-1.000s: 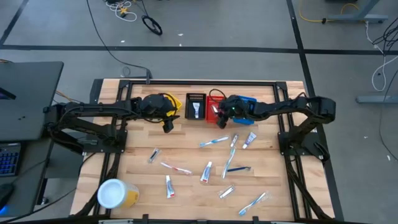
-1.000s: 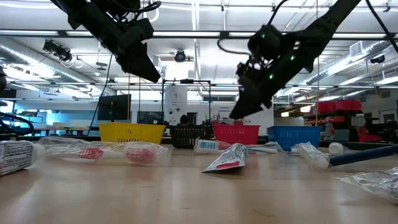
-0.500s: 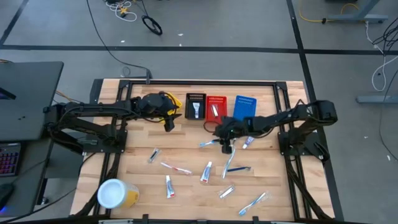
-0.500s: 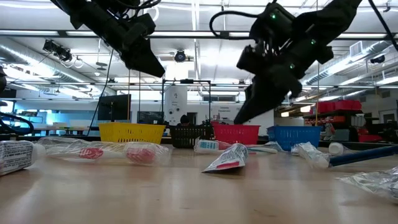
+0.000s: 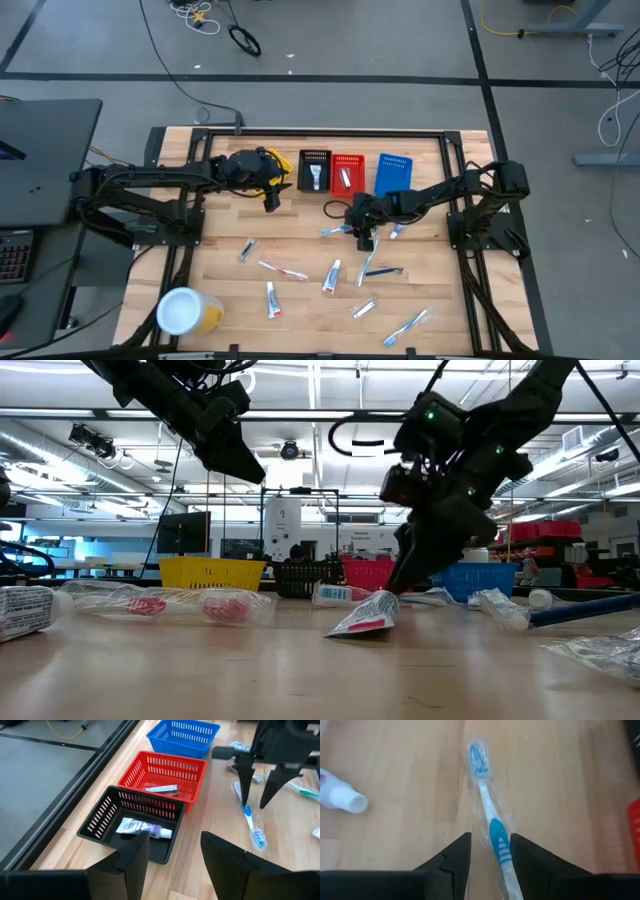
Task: Pick & Place Travel size toiletries
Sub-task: Put the blue toothbrush into the blue basket
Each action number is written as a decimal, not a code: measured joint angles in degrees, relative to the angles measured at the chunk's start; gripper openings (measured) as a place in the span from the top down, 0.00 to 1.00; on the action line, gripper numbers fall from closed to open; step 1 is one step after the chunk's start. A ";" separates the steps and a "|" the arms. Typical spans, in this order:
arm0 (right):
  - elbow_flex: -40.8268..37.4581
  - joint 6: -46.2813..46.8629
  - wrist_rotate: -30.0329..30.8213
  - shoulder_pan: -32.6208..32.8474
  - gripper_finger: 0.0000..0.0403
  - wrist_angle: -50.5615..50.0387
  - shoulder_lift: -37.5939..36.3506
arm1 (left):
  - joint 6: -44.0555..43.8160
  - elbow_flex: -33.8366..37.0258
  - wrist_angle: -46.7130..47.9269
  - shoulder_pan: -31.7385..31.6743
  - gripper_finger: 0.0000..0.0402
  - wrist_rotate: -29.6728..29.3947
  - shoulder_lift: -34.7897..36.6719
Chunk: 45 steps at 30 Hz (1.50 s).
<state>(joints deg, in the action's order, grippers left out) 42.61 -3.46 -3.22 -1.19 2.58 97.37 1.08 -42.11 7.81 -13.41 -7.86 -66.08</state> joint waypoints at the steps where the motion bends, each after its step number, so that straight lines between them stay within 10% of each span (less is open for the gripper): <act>1: 0.00 -0.01 0.04 0.00 0.63 0.06 0.79 | -0.08 0.00 0.00 0.00 0.53 0.00 0.00; 32: -0.15 7.38 2.11 0.26 0.87 1.77 -3.50 | 0.48 0.00 -0.24 0.00 0.53 -0.09 0.00; 39: -0.15 10.56 11.12 0.26 0.87 -7.16 -14.69 | 0.46 0.00 -1.78 -0.01 0.53 -0.08 -0.01; 45: -0.13 21.40 34.38 -0.34 0.87 -16.43 -23.77 | 0.47 -0.02 -2.21 -0.02 0.53 -0.09 0.00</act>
<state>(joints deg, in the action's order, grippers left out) 42.48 17.94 31.16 -1.53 -13.86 73.60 1.55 -42.13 5.60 -13.43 -7.94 -66.08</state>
